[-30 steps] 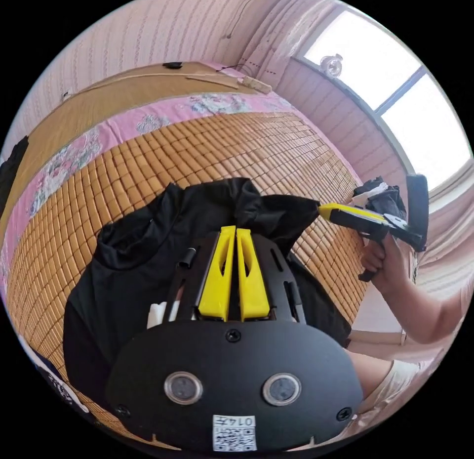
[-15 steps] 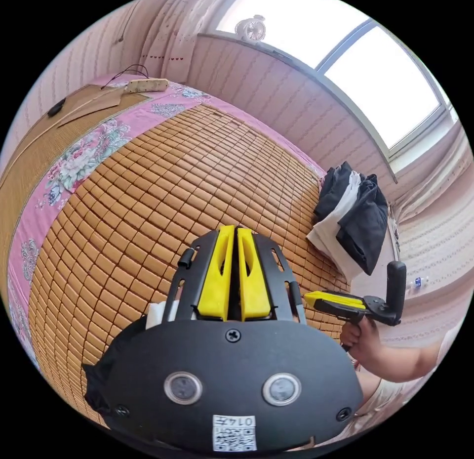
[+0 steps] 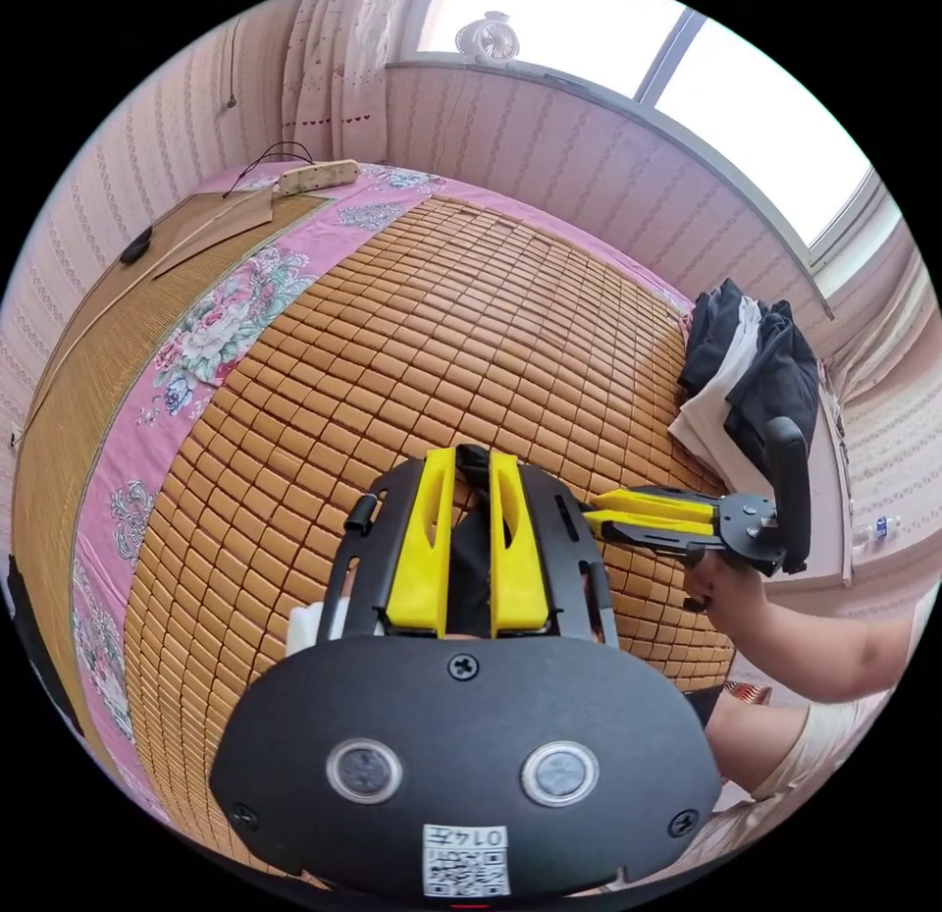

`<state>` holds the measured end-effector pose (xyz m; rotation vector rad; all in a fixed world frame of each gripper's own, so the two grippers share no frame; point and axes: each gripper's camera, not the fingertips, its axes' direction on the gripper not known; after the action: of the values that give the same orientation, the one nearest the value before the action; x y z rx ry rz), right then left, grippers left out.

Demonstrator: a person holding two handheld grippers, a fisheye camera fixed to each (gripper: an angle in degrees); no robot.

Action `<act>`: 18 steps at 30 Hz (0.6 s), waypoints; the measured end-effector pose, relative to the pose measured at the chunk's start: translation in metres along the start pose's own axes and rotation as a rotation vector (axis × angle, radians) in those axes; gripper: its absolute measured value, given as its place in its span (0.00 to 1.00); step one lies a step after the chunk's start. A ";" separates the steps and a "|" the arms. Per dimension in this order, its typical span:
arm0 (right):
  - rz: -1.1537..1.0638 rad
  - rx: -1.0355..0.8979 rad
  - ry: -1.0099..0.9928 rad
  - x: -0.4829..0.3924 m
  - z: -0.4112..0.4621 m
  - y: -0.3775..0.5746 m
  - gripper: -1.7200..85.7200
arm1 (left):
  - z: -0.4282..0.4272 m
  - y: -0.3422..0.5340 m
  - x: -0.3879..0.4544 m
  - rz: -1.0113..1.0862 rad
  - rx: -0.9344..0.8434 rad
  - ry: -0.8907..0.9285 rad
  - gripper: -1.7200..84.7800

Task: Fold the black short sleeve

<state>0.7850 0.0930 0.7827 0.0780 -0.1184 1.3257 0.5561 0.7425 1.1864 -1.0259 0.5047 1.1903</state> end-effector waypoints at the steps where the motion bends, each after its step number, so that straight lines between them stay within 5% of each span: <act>1: -0.022 -0.025 0.033 -0.005 0.003 -0.002 0.04 | 0.001 0.001 0.001 -0.007 -0.005 0.011 0.09; 12: 0.234 -0.005 0.024 0.014 -0.027 0.061 0.02 | 0.023 0.013 0.033 0.086 -0.098 0.050 0.09; 18: 0.159 0.060 -0.004 -0.010 -0.028 0.057 0.04 | 0.041 -0.008 0.066 0.150 -0.104 0.055 0.10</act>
<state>0.7283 0.1003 0.7532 0.1242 -0.0897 1.4879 0.5783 0.8115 1.1568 -1.1280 0.5756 1.3350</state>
